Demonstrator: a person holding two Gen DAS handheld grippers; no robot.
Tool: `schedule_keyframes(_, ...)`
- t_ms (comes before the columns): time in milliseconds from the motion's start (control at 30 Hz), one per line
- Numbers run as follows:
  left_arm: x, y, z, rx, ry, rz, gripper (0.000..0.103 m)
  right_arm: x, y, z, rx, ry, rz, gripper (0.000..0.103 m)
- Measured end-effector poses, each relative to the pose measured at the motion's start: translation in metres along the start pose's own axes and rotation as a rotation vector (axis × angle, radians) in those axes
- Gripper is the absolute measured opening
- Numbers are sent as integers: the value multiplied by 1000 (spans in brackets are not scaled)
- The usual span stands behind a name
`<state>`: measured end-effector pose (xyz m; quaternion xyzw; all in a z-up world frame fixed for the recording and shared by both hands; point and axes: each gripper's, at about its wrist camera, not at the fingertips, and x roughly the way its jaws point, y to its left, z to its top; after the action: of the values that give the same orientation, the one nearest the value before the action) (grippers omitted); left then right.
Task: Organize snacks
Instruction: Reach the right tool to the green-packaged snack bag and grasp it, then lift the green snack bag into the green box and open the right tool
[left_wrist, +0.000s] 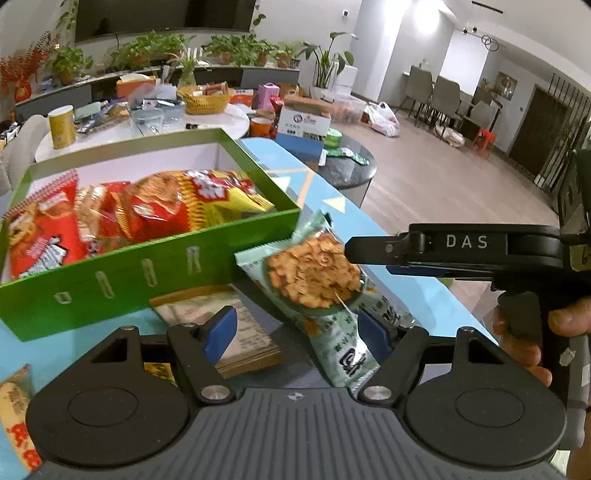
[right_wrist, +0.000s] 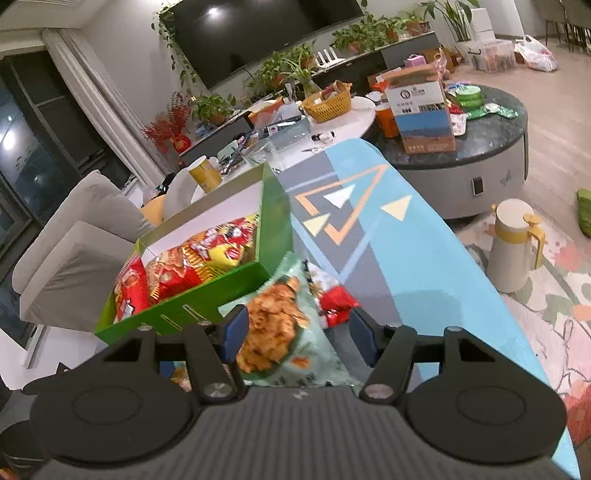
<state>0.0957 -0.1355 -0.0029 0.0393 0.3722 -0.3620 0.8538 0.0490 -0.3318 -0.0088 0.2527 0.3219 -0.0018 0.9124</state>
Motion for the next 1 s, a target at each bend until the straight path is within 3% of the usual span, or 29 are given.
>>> schedule_keyframes(633, 38, -17, -2, 0, 88, -1, 70, 13, -16, -9, -11, 55, 41, 48)
schedule_keyframes(1000, 50, -18, -2, -8, 83, -73, 66, 19, -11, -12, -27, 102, 85, 47)
